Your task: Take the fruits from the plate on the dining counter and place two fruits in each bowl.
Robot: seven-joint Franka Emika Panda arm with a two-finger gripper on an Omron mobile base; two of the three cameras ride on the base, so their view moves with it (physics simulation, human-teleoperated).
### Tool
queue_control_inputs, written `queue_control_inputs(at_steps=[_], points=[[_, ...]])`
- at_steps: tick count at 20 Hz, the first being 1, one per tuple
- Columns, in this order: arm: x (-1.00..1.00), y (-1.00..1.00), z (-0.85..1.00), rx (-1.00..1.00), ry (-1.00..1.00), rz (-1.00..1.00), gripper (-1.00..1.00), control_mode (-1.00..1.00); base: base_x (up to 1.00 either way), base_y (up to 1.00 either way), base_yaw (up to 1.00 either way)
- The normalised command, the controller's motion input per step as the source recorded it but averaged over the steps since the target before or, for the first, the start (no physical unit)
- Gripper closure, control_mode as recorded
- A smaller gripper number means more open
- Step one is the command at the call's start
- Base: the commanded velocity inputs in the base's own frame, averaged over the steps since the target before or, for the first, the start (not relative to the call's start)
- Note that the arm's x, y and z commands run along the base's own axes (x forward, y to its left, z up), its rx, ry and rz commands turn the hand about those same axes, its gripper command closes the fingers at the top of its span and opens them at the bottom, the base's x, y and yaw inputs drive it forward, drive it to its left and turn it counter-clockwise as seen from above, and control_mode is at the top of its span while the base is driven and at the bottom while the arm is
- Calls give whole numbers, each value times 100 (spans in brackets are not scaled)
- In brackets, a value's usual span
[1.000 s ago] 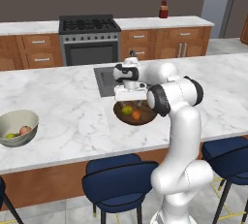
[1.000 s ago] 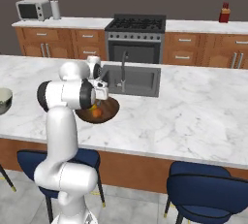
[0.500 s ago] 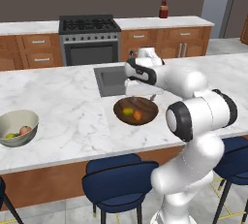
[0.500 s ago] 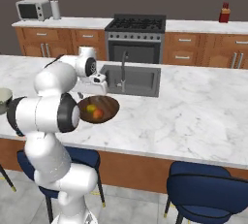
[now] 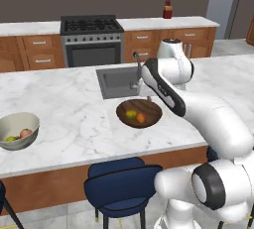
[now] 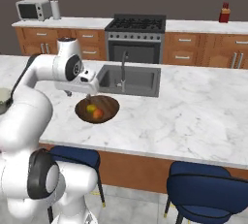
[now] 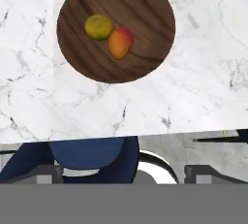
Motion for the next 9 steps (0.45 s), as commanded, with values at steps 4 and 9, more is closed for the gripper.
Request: queue_control_inputs(at_steps=[4, 9], points=[[-100, -18, 73, 0, -16, 0, -100, -100, 0, 0, 0], [-100, -30, 41, 0, -15, 3, -100, -100, 0, 0, 0]])
